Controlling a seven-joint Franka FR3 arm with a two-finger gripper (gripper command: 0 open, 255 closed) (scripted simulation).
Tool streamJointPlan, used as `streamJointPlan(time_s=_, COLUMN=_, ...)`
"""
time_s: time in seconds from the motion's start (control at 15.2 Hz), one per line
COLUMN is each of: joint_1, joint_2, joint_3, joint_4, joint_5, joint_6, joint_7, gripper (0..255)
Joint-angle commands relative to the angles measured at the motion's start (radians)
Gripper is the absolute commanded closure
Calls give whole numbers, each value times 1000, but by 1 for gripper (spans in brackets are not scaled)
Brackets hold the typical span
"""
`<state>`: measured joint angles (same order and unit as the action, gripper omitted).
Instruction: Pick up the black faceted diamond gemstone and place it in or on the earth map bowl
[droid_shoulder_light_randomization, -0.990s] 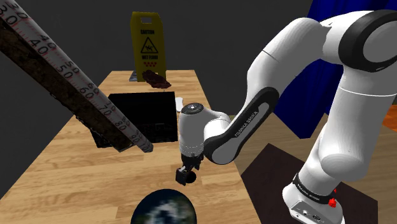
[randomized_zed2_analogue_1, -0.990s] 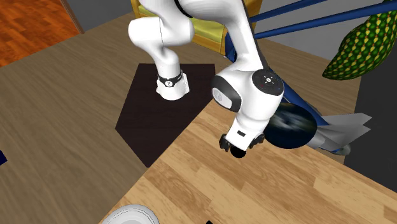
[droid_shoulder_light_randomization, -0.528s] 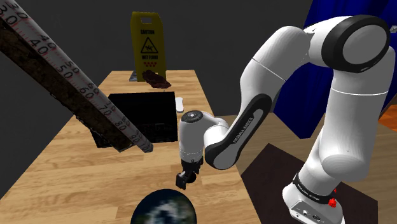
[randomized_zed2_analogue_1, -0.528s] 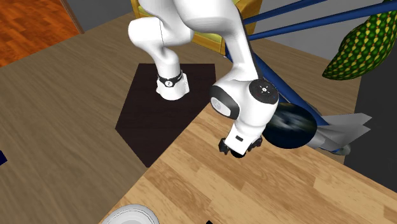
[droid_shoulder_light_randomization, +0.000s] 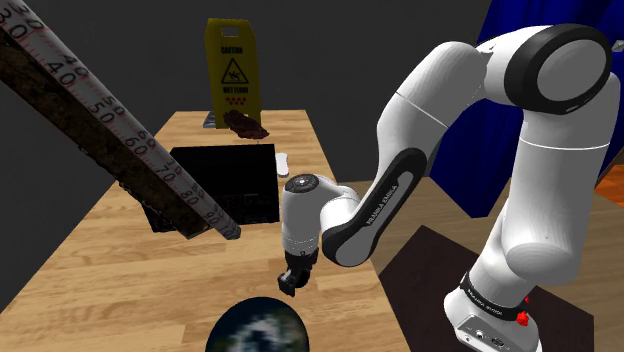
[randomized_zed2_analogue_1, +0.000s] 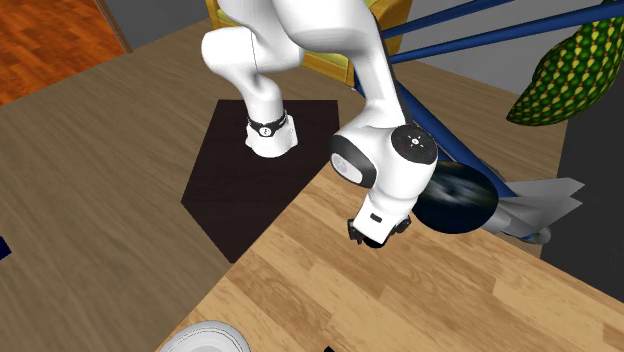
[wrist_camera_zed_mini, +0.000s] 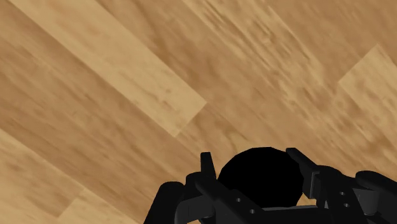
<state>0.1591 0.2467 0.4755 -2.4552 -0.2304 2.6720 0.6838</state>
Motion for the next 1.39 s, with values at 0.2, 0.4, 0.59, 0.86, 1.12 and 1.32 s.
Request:
streamJointPlan(time_s=0.2, joint_1=0, joint_2=0, joint_3=0, joint_4=0, joint_5=0, joint_6=0, joint_7=0, gripper=255)
streamJointPlan(time_s=0.4, joint_1=0, joint_2=0, joint_3=0, joint_4=0, joint_5=0, joint_6=0, joint_7=0, gripper=255)
streamJointPlan(time_s=0.59, joint_1=-17, joint_2=-44, joint_3=26, joint_4=-3, joint_5=47, joint_6=-35, joint_7=-33, gripper=255)
streamJointPlan(time_s=0.86, joint_1=-35, joint_2=-102, joint_3=52, joint_4=-3, joint_5=108, joint_6=-85, joint_7=-77, gripper=255)
streamJointPlan(time_s=1.12, joint_1=-44, joint_2=-159, joint_3=69, joint_4=2, joint_5=166, joint_6=-138, joint_7=-117, gripper=255)
streamJointPlan(time_s=1.32, joint_1=-48, joint_2=-200, joint_3=76, joint_4=9, joint_5=204, joint_6=-179, joint_7=-144, gripper=255)
